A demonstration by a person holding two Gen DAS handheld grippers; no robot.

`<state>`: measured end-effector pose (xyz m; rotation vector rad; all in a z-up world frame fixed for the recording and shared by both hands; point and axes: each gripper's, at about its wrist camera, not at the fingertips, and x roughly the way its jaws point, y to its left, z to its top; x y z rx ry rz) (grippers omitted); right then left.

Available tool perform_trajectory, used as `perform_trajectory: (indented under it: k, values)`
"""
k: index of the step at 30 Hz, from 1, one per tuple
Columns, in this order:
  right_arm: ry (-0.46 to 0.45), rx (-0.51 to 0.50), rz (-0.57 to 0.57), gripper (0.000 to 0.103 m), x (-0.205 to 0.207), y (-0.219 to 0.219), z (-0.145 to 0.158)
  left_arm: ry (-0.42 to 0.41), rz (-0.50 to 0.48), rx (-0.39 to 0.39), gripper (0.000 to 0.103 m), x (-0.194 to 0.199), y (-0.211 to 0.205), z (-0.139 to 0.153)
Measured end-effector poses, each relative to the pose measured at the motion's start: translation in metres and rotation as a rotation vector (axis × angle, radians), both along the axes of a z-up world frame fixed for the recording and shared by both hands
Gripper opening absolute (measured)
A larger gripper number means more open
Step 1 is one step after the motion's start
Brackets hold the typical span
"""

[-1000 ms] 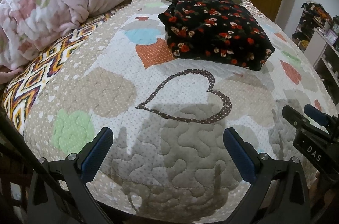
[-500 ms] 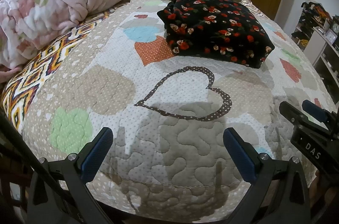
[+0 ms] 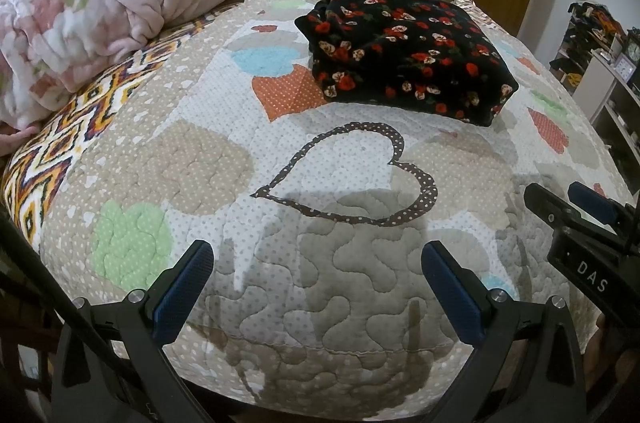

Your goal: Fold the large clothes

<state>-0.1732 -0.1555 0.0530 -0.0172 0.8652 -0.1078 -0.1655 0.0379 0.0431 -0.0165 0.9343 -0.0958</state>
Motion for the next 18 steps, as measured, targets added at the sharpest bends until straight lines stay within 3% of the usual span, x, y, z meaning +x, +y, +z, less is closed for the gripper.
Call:
perform_trajectory:
  k: [18]
  values:
    - [0.013,0.010,0.013,0.069,0.0076,0.0053,-0.0010,0.016,0.007,-0.010,0.103,0.0011,0.0026,-0.0048]
